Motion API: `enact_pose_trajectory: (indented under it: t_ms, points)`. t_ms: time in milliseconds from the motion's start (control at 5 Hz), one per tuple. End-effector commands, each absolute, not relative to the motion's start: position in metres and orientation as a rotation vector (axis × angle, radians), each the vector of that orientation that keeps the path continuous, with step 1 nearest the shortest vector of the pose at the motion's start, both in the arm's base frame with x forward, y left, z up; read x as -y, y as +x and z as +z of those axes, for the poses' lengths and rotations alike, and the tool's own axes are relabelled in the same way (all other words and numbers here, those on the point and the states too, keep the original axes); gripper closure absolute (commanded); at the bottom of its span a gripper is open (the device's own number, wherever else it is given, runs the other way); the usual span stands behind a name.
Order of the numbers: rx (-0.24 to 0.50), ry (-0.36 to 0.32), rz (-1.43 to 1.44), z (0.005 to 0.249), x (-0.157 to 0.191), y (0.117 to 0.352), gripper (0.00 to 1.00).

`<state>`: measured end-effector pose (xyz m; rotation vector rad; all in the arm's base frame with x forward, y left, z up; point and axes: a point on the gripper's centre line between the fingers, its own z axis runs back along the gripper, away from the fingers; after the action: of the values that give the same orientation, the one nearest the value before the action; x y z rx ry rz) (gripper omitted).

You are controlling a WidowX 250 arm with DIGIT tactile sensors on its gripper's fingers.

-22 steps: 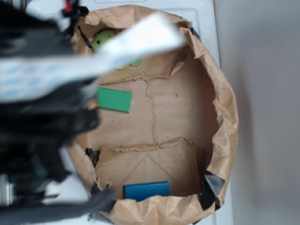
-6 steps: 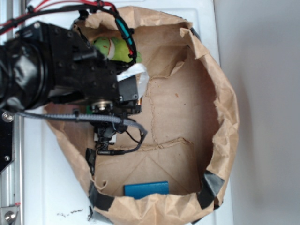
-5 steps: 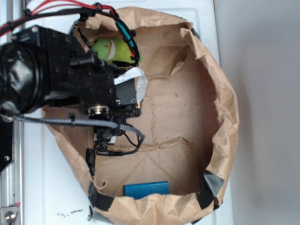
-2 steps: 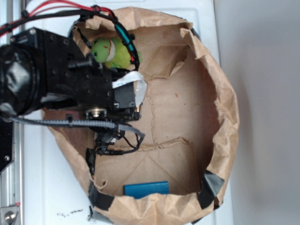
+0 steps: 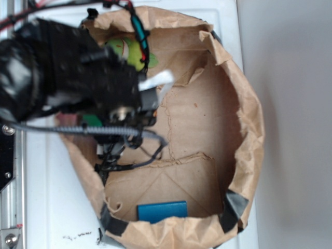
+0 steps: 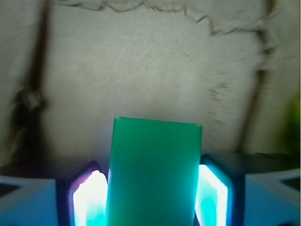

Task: Grab the green block.

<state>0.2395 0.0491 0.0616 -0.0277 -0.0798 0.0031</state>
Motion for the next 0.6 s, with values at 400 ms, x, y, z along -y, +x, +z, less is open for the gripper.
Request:
enact_pose_trajectory:
  t_ms: [400]
  points:
    - [0.299,-0.153,0.142,0.194,-0.054,0.270,1.00]
